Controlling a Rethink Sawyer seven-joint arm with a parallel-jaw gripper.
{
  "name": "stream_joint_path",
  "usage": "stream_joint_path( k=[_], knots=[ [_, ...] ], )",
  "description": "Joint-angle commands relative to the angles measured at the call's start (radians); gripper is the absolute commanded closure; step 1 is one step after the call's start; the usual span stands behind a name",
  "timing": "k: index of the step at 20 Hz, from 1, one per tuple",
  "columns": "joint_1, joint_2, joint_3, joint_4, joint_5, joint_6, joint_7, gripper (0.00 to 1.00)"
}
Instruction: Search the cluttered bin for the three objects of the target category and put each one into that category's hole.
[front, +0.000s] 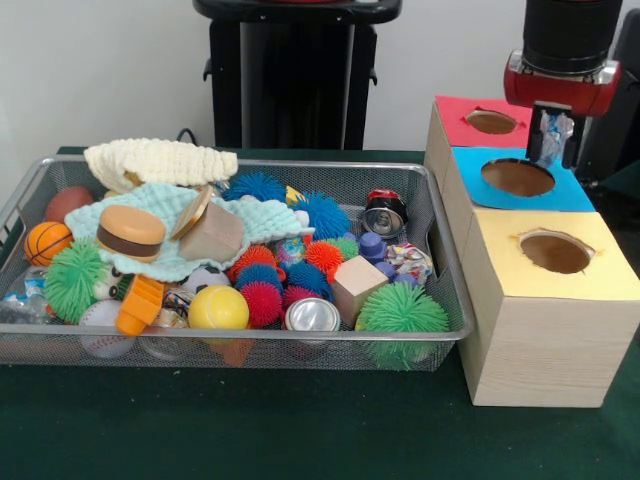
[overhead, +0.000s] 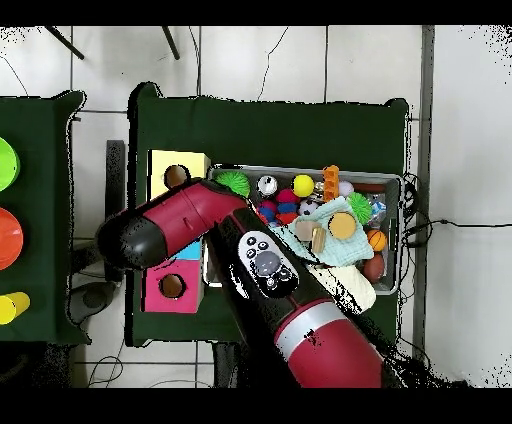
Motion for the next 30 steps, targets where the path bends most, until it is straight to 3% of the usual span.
stream_joint_path(
  k=[1, 20, 30],
  knots=[
    [-0.041, 0.037, 0.031, -0.087, 0.007, 0.119, -0.284, 1.00],
    [-0.155, 0.092, 0.052, -0.017, -0.084, 0.036, -0.390, 1.00],
    [-0.127, 0.073, 0.041, -0.002, -0.079, 0.035, -0.341, 1.00]
  ],
)
